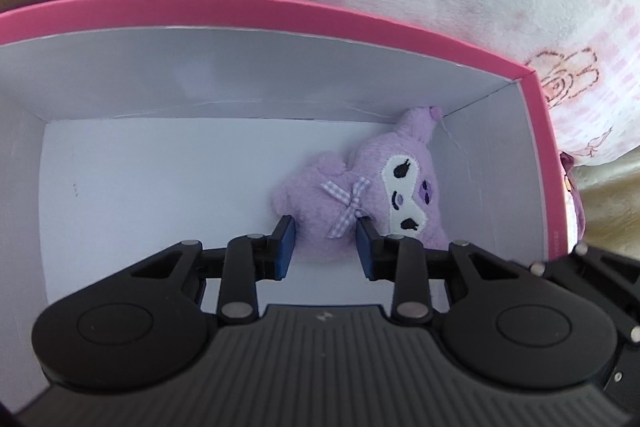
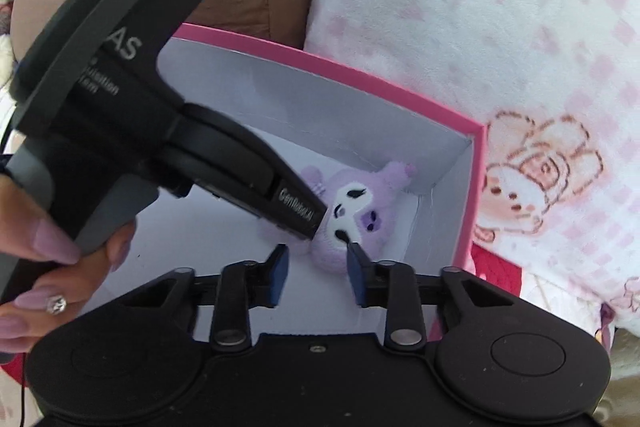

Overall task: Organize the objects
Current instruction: 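Open the left tool to release the plush and lift away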

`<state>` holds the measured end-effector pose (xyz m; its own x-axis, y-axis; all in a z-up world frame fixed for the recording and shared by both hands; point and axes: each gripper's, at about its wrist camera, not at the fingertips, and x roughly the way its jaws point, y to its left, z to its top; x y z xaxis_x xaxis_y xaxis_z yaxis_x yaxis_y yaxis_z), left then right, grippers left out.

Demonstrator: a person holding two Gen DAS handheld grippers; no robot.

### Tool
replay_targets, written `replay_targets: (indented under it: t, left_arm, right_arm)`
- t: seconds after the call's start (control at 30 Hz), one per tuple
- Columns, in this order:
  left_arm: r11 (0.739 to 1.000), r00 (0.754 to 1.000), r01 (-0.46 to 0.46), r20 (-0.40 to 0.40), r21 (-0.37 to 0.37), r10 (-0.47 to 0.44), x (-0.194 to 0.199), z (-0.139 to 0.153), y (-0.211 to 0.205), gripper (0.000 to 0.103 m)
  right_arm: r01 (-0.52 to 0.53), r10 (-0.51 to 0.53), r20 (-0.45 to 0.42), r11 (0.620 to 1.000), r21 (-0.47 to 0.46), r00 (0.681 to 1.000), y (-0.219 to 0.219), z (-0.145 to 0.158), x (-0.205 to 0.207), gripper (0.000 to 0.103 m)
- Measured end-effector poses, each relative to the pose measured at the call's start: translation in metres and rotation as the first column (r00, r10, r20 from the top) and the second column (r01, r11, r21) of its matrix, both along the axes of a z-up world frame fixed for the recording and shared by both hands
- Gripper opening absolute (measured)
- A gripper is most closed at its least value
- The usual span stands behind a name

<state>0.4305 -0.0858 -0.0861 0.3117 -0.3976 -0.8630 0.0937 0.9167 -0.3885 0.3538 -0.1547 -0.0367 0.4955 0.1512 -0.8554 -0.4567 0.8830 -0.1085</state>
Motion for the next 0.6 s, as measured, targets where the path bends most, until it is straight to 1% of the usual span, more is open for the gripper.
replay_targets:
  t: [0.1,0.23,0.37,0.5,0.6]
  left_arm:
    - [1.000,1.000,0.008,0.001,-0.003,-0.008,0.000,0.000,-0.009,0.032]
    - [0.999,1.000,0.019,0.019,0.028,-0.020,-0.005,0.005,-0.014,0.031]
    - [0.998,0.998,0.038,0.053,0.055,-0.041,-0.020,0.018,-0.012,0.031]
    - [0.998,0.996,0.043,0.072,0.037,-0.045,-0.039,0.033,-0.004,0.031]
    - [0.998,0.995,0.050,0.085,0.043,-0.053,-0.054,0.046,-0.002,0.031]
  right_arm:
    - [0.006,-0.006,0.015,1.000,0.008,1.000,-0.005,0.002,-0.003,0.032]
    - [0.028,-0.029,0.012,0.997,0.070,1.000,-0.011,0.009,-0.007,0.032]
    - [0.034,-0.037,0.031,0.995,0.098,0.999,-0.015,0.019,-0.015,0.034]
    - [0.036,-0.042,0.041,0.990,0.139,0.998,-0.018,0.033,-0.025,0.034]
    - [0.043,-0.051,0.041,0.986,0.162,0.998,-0.015,0.044,-0.031,0.034]
